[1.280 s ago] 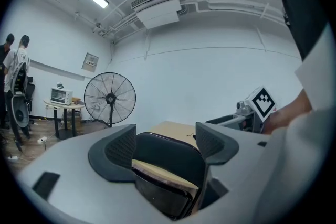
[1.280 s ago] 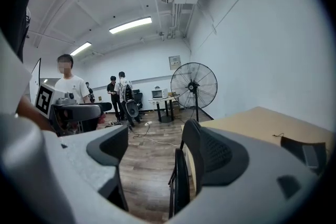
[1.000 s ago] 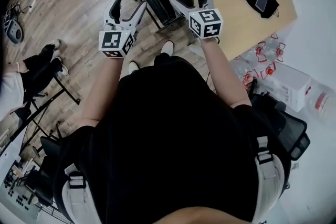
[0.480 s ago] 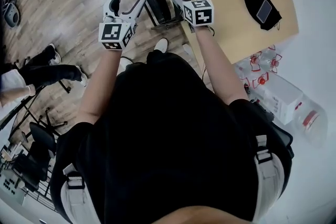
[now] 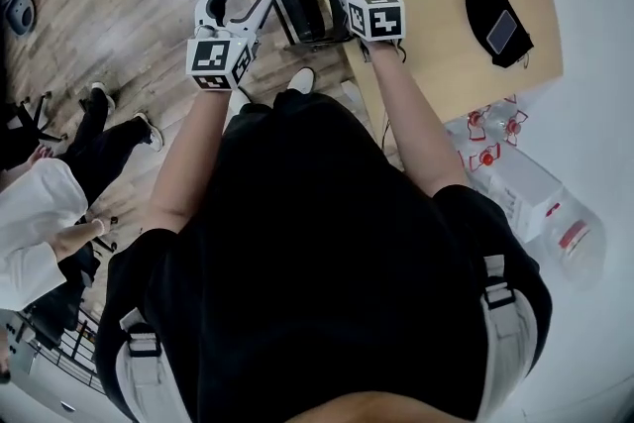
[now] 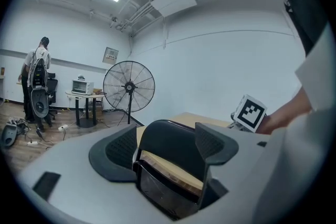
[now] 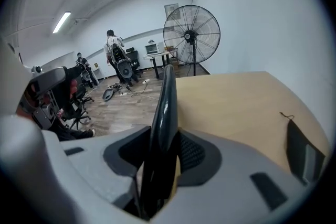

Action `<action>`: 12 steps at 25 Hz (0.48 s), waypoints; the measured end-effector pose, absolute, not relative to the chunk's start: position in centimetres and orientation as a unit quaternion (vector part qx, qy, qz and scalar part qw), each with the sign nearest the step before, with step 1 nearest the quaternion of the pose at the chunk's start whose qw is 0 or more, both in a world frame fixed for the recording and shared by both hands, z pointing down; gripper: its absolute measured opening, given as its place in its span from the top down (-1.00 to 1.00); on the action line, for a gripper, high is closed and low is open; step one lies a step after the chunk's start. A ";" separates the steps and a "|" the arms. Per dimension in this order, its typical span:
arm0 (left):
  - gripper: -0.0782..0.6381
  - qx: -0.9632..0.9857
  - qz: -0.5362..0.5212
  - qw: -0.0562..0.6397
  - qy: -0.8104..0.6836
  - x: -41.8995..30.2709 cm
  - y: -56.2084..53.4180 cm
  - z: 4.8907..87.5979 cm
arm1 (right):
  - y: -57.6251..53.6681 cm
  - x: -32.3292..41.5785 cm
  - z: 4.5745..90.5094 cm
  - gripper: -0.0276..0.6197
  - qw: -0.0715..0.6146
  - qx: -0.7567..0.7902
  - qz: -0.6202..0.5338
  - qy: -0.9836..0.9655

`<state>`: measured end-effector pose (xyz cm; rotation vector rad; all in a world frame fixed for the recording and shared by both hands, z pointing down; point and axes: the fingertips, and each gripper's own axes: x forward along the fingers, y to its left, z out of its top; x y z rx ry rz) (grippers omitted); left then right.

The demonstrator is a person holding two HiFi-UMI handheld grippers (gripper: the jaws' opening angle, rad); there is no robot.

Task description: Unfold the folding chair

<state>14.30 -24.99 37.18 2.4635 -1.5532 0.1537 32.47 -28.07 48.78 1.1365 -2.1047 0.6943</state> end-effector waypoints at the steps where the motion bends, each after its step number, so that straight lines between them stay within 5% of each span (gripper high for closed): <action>1: -0.17 0.838 0.052 0.115 -0.530 13.9 -24.9 37.3 | -28.1 32.4 48.8 0.47 0.321 0.436 0.268 -0.797; 12: -0.16 0.831 0.057 0.133 -0.537 8.5 -23.6 38.1 | -27.8 31.1 48.5 0.51 0.323 0.467 0.286 -0.772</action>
